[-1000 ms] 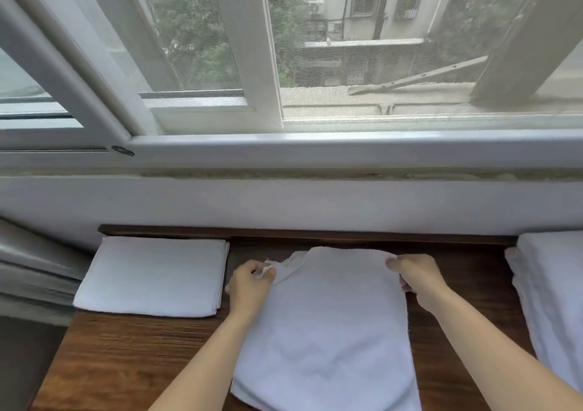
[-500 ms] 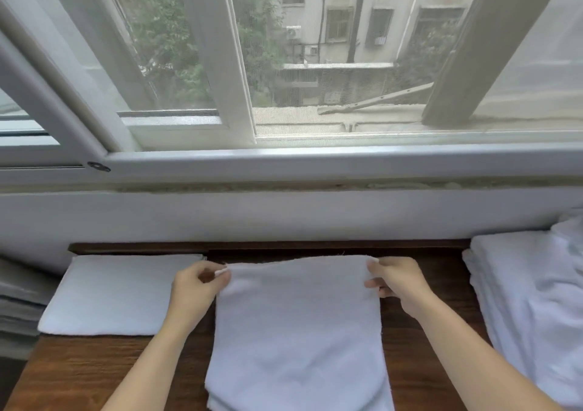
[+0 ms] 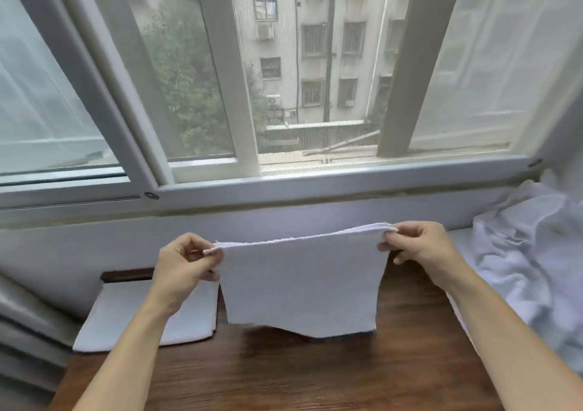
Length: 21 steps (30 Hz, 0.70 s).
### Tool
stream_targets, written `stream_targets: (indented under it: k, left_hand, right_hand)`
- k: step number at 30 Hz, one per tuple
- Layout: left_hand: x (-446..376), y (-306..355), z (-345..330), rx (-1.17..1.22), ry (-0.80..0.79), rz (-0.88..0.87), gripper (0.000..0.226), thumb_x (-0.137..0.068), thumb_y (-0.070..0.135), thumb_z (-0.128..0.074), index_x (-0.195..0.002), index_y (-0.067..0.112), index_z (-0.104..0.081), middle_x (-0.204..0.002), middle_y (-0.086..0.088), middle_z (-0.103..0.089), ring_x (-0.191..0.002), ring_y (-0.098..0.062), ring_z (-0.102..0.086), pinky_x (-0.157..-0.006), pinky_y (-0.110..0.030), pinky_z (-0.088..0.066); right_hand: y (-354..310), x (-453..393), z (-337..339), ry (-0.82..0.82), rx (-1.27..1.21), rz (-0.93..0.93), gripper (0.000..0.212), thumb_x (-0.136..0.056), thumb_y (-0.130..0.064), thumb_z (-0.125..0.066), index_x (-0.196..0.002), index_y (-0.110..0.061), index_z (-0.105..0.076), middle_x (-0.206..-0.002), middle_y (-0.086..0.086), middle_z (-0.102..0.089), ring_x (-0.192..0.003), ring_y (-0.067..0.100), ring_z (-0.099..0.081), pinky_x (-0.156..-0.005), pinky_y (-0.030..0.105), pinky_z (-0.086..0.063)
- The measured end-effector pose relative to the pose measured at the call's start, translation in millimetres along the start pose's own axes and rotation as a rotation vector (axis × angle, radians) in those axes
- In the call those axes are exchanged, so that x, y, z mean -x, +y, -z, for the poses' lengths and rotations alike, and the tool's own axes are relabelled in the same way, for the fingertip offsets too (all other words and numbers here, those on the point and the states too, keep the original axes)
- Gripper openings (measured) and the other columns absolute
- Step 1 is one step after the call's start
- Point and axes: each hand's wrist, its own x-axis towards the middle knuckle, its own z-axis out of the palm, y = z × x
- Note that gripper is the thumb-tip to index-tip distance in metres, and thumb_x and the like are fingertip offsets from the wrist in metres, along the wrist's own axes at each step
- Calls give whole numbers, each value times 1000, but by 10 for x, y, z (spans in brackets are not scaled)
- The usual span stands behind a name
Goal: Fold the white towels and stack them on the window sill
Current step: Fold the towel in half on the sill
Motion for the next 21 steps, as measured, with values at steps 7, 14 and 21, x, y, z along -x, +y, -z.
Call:
stream_targets:
  k: [7,14,21]
  left_hand:
    - [14,704,300,32,-100,-123,18,-81,-8,-77,-92,4,-71,-75,-4,-71,-68,-15,-68,-63,-34,-64]
    - [-186,1004,211,-101,-56,-186,16,-99,2,-64,-87,11,-55,-78,-8,-56,-70,-19,-64,-65,-35,-65]
    - [-284,960,264,-10,-70,-106,10,-99,10,-65,-93,2,-67,-79,-9,-67,-79,-14,-68,-68,-30,-64]
  right_hand:
    - [-683,258,149,-10,-47,221,15,-81,-13,-82,-96,-8,-81,-87,11,-82,-82,25,-81,-58,27,-62]
    - [-965,146,44,16,-102,257,10,-83,-8,-84,-88,-4,-77,-75,6,-79,-89,35,-78,-67,28,-65]
    - [-999,80,23,-46,-125,201,69,-58,-42,-95,-101,8,-74,-88,18,-77,-89,36,-79,-69,29,-65]
